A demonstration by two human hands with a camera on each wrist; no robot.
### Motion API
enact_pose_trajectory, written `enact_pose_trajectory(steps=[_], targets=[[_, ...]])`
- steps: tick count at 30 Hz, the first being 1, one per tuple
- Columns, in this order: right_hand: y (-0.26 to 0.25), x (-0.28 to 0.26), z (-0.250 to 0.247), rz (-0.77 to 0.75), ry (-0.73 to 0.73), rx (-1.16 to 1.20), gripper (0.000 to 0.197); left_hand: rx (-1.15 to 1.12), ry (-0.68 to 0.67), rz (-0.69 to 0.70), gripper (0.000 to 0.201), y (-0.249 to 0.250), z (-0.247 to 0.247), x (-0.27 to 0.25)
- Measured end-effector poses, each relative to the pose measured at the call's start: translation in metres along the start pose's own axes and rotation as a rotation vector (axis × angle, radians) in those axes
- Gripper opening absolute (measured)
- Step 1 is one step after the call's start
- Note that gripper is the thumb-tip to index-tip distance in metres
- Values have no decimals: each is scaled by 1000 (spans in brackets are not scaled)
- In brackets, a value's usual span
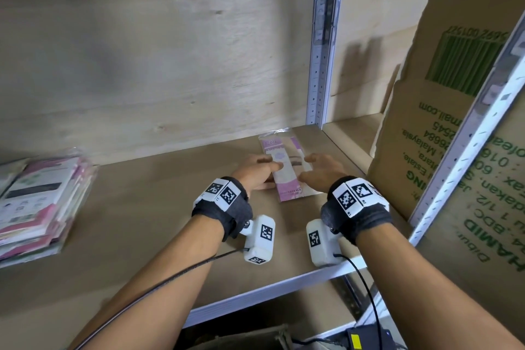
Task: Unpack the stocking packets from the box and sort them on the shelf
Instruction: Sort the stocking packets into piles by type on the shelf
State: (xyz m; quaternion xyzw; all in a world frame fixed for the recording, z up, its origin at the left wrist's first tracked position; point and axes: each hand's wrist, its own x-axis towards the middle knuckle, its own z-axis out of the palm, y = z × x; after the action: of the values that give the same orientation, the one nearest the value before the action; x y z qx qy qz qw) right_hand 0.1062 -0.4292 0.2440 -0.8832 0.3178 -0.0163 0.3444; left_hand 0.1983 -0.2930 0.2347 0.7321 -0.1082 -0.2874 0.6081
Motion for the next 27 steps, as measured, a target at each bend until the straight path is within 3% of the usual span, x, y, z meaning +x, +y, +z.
enact_pose_trajectory(steps=[10, 13, 16, 18, 21, 24, 27], targets=[[2, -1, -4, -19, -9, -7, 59, -64, -56, -3, 44, 2, -6, -11], [-1, -5, -7, -24, 23, 8, 56, -68, -57, 27, 42, 0, -20, -24], [-9, -11, -6, -76, 95, 33, 44, -61, -16, 78, 52, -2, -49, -43], [-19, -17, -1, -135, 113, 103, 29, -42, 26, 123, 43, -4, -78, -61], [-46, -32, 19, -231, 9, 213, 15, 0, 136, 179, 11, -2, -132, -92], [-85, -47, 52, -307, -168, 357, 14, -17, 323, 195, 9, 0, -186, -119], [-132, -58, 89, -370, -313, 385, 12, -66, 495, 213, 27, -2, -234, -137]])
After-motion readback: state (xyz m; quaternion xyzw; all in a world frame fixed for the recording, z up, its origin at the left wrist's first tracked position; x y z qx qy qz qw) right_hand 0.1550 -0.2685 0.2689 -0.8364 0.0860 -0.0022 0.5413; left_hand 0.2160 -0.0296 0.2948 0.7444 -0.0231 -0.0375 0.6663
